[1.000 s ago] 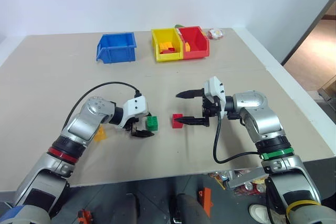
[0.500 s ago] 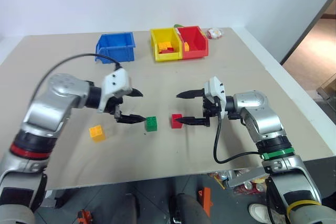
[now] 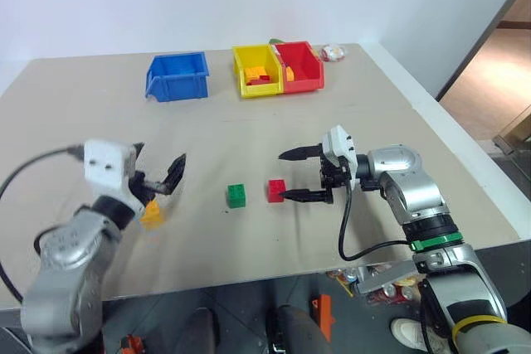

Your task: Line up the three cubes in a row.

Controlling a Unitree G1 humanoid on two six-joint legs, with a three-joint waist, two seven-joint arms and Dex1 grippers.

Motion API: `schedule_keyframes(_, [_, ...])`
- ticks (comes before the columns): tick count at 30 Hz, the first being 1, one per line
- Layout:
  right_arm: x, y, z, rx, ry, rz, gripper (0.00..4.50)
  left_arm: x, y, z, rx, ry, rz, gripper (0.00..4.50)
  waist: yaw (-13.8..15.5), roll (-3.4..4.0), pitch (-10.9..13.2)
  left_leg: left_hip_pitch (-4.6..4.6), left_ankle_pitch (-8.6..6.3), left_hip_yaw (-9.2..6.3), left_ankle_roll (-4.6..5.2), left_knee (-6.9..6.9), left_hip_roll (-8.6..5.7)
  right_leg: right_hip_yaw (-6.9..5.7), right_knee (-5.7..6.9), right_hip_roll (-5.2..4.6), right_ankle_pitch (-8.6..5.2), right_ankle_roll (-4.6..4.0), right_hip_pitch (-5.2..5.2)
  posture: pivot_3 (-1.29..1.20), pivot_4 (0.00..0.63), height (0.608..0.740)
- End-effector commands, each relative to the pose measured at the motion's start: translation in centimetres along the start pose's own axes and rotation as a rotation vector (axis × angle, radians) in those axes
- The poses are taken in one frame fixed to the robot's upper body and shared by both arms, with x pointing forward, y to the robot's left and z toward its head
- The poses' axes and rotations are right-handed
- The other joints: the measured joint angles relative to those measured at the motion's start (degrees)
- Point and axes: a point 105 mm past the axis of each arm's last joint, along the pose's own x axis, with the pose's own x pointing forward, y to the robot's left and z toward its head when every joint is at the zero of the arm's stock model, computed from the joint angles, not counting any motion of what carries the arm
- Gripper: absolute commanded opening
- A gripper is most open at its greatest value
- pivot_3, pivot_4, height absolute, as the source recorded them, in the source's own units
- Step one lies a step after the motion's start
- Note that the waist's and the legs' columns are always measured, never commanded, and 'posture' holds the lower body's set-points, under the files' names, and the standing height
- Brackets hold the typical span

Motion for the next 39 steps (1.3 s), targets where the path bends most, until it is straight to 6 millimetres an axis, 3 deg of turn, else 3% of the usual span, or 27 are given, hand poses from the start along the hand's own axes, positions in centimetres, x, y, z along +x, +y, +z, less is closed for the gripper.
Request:
schedule_keyframes(1, [0.1,-0.4,1.2,-0.052,-0.014,0.015,4.5,-1.0,-0.4,0.9,0.047,-0.07,0.061,4.49,0.1,-0.01,0.0,0.01,0.0,-0.06,0.0,0.0,0.0,0.0,0.0,0.03,0.01,-0.02,0.0,0.0,0.15,0.74])
schedule_keyframes(8, [0.0,-0.5,1.2,-0.057,-0.008,0.013,4.5,-2.3,-0.9,-1.9,-0.001,-0.025,0.154,4.49,0.0,-0.01,0.0,0.03,0.0,0.0,0.0,0.05,-0.17,0.25,-0.05,-0.03,0.02,-0.02,-0.01,0.0,0.15,0.74])
schedule_keyframes(17, [-0.6,-0.3,0.8,-0.049,0.008,-0.004,4.5,-3.3,0.6,-4.1,-0.032,0.023,0.293,4.49,0.0,-0.02,0.0,0.0,-0.05,-0.01,-0.03,0.0,-0.16,0.31,-0.11,0.04,0.0,-0.03,-0.08,0.0,0.15,0.74])
schedule_keyframes(35, [-0.6,-0.4,0.8,-0.049,0.016,-0.01,4.5,-2.7,-0.9,-7.0,-0.085,0.13,0.213,4.49,-0.1,-0.03,0.0,-0.04,-0.14,0.0,-0.1,0.0,-0.16,0.34,-0.24,0.05,0.0,-0.03,-0.1,0.0,0.15,0.74])
schedule_keyframes(36, [-0.6,-0.5,0.8,-0.05,0.016,-0.011,4.5,-2.7,-0.9,-7.1,-0.086,0.132,0.212,3.96,-0.1,-0.03,0.0,-0.04,-0.14,0.01,-0.1,0.0,-0.16,0.34,-0.24,0.04,0.0,-0.03,-0.1,0.0,0.15,0.74])
schedule_keyframes(39, [-0.6,-0.5,0.8,-0.052,0.016,-0.013,4.5,-2.8,-0.8,-7.3,-0.089,0.142,0.216,2.99,-0.1,-0.03,0.0,-0.05,-0.15,0.0,-0.09,0.0,-0.15,0.34,-0.24,0.06,0.0,-0.03,-0.11,0.0,0.15,0.74])
